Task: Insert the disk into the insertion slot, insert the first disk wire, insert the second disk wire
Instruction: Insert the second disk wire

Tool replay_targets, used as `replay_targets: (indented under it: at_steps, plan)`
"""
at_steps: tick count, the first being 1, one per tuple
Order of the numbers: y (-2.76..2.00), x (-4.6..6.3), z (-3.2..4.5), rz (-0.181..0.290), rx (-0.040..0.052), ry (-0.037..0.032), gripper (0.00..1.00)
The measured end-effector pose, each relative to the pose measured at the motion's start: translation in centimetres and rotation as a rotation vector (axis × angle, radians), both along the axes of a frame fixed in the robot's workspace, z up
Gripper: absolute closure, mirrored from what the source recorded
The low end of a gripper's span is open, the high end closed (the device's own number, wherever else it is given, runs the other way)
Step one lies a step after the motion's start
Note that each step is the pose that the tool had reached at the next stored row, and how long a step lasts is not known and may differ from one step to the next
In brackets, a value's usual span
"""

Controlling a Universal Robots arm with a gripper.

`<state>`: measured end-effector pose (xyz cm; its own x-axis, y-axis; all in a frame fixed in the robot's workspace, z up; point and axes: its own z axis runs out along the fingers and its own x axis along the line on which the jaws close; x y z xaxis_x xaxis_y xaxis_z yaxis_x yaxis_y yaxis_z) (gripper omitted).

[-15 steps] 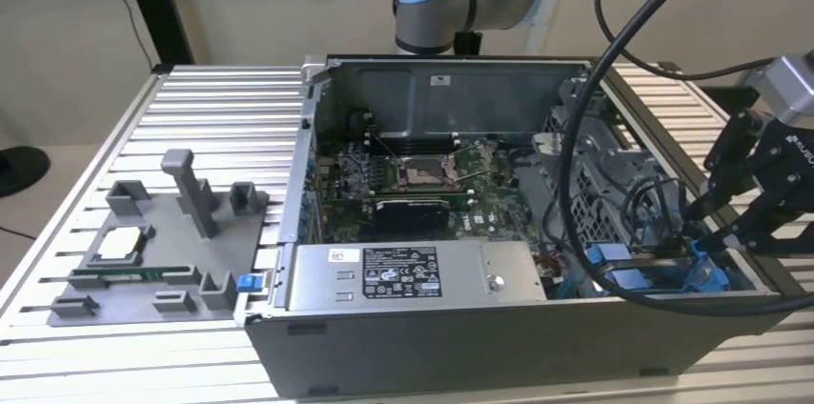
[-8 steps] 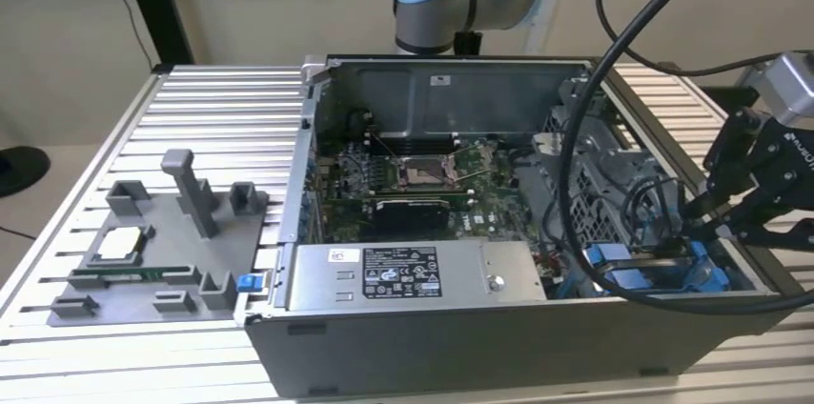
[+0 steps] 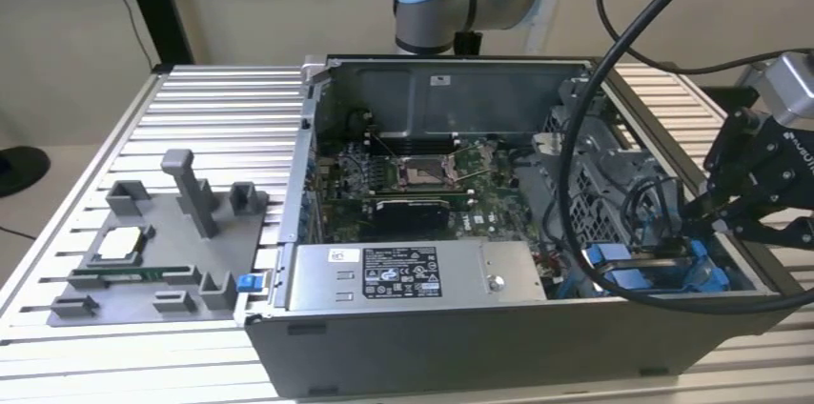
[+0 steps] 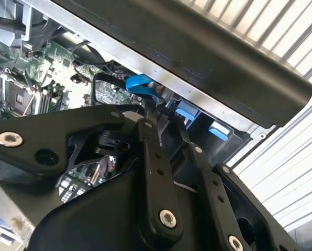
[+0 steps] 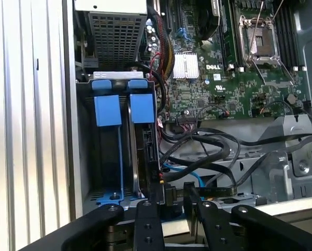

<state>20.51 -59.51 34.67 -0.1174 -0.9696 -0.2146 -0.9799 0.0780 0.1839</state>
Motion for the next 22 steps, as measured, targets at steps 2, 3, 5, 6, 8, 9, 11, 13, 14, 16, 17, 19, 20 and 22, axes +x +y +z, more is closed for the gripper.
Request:
replay_targets:
  at_steps: [2, 3, 5, 6, 8, 9, 11, 13, 14, 16, 17, 19, 20, 22]
  plan:
    - [0.00, 0.00, 0.00, 0.000, 0.0000, 0.0000, 0.00]
    - [0.00, 0.00, 0.00, 0.000, 0.0000, 0.0000, 0.00]
    - [-0.01, 0.00, 0.00, 0.000, 0.0000, 0.0000, 0.00]
    - [-0.01, 0.00, 0.00, 0.000, 0.0000, 0.0000, 0.00]
    - [-0.02, 0.00, 0.00, 0.000, 0.0001, 0.0000, 0.00]
    - [-0.02, 0.00, 0.00, 0.000, 0.0001, 0.0000, 0.00]
    - [-0.03, 0.00, 0.00, 0.000, 0.0001, 0.0000, 1.00]
    - [-0.03, 0.00, 0.00, 0.000, 0.0000, 0.0000, 1.00]
    - [-0.04, 0.00, 0.00, 0.000, 0.0001, 0.0000, 1.00]
    - [-0.04, 0.00, 0.01, 0.000, 0.0001, 0.0000, 1.00]
    - [-0.05, -0.01, 0.05, 0.000, 0.0002, 0.0000, 1.00]
    - [-0.04, -0.08, 0.20, 0.000, 0.0005, 0.0000, 1.00]
    - [-0.05, -0.13, 0.31, 0.000, 0.0008, 0.0000, 1.00]
    - [-0.04, -0.25, 0.56, 0.000, 0.0013, 0.0000, 1.00]
